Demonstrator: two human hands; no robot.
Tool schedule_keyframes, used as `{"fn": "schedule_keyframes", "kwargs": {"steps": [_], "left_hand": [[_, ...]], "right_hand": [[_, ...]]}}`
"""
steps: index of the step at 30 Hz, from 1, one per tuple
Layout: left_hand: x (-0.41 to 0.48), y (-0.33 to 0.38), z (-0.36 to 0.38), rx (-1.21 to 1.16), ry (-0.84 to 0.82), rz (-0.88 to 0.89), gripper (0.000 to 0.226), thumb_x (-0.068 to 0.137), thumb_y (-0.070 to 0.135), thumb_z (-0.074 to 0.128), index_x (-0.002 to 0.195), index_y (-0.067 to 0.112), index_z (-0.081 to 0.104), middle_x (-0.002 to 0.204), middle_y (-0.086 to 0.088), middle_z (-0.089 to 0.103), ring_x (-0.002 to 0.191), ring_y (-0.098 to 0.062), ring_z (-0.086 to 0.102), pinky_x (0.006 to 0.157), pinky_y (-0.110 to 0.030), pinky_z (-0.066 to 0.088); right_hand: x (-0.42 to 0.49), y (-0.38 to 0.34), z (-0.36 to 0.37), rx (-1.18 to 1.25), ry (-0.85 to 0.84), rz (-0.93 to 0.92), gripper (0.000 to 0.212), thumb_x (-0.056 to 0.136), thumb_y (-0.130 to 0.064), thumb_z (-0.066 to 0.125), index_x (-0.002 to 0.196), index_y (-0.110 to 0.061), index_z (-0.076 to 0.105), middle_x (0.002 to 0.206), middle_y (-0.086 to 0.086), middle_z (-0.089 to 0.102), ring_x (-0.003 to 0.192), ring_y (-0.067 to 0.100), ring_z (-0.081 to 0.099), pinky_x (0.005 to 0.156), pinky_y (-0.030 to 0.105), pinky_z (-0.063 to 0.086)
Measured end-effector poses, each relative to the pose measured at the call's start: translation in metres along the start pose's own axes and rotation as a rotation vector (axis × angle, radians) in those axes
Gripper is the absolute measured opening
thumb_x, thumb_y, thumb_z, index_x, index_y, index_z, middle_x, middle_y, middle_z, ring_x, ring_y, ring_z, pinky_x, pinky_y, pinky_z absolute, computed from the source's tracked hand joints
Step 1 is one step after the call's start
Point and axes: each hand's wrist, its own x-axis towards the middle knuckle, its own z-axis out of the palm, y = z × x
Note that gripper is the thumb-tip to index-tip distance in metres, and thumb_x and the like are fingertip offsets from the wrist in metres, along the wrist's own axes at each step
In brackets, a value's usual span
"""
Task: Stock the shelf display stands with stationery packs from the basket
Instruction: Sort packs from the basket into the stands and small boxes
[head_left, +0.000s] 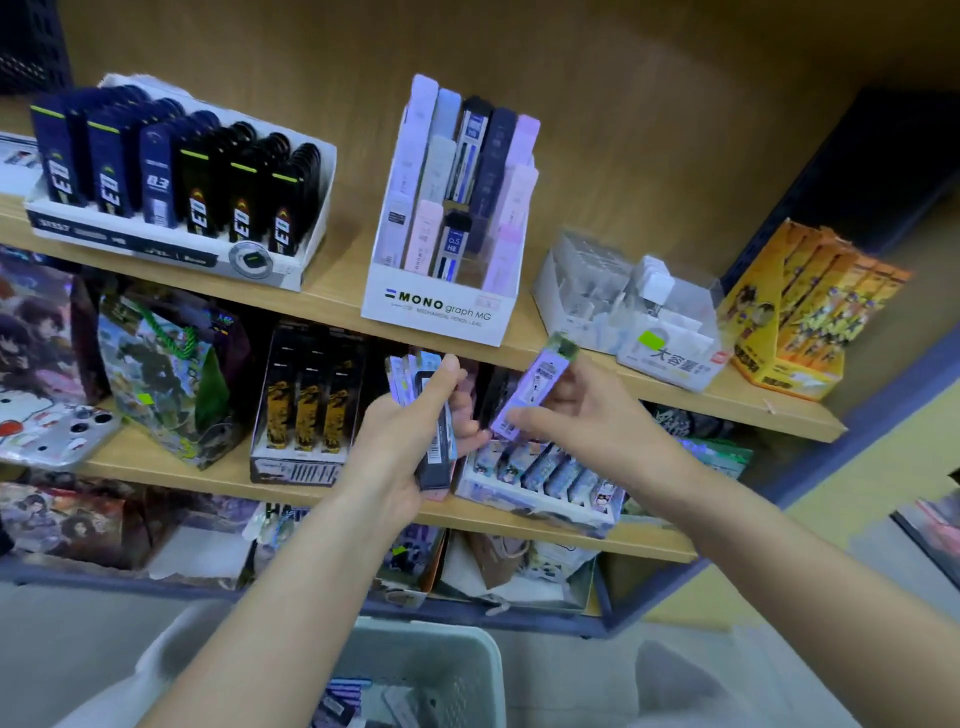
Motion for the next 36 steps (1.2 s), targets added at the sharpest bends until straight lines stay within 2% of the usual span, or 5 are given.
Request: {"fn": "schedule_keyframes", "kwargs": {"steps": [8,13,20,25,36], "left_hand": [[-0.006,-0.027,0.041,0.184,-0.149,-0.188,0.047,0.075,0.049,0.069,0.098,0.009,0.063,0.059,0.001,0.049,0.043,-0.014,0.039,0.043,-0.024,0.033],[0.001,-0.045,0.057,0.147,-0.165,-0.303,0.021,0.086,0.028,0.066,0.094,0.01,0.06,0.067,0.0,0.048,0.038,-0.011,0.037,0.034,-0.019,0.032],[0.006,-0.06,0.069,0.122,-0.212,-0.348,0.013,0.089,0.014,0.051,0.098,0.007,0.055,0.058,0.0,0.048,0.035,-0.01,0.036,0.033,-0.017,0.028],[0.009,-0.066,0.073,0.124,-0.211,-0.358,0.008,0.09,0.014,0.057,0.088,0.006,0.055,0.065,-0.003,0.048,0.039,-0.01,0.039,0.034,-0.019,0.032],[0.012,-0.068,0.078,0.296,-0.265,-0.306,0.059,0.061,0.049,0.071,0.105,0.009,0.07,0.08,-0.004,0.059,0.043,-0.011,0.041,0.041,-0.02,0.037]], "right_hand": [[-0.01,0.016,-0.095,0.011,0.384,-0.026,0.041,0.081,0.002,0.069,0.106,-0.013,0.039,0.099,0.008,0.066,0.072,0.012,0.066,0.056,0.02,0.055],[0.014,0.029,-0.152,0.056,0.656,-0.052,0.008,0.1,-0.011,0.042,0.105,-0.007,0.037,0.083,0.012,0.06,0.049,0.006,0.063,0.045,0.019,0.051],[0.061,0.046,-0.189,-0.309,0.827,-0.123,0.019,0.099,-0.025,0.043,0.101,-0.012,0.056,0.09,0.009,0.064,0.078,0.025,0.063,0.075,0.041,0.051],[0.086,0.054,-0.189,-0.428,0.809,-0.245,0.019,0.096,-0.016,0.052,0.11,-0.005,0.053,0.077,-0.014,0.048,0.068,0.001,0.048,0.067,0.019,0.043],[0.107,0.059,-0.203,-0.738,0.563,-0.184,0.015,0.087,-0.015,0.065,0.099,-0.008,0.071,0.093,0.003,0.066,0.084,0.01,0.056,0.08,0.024,0.046]]}}
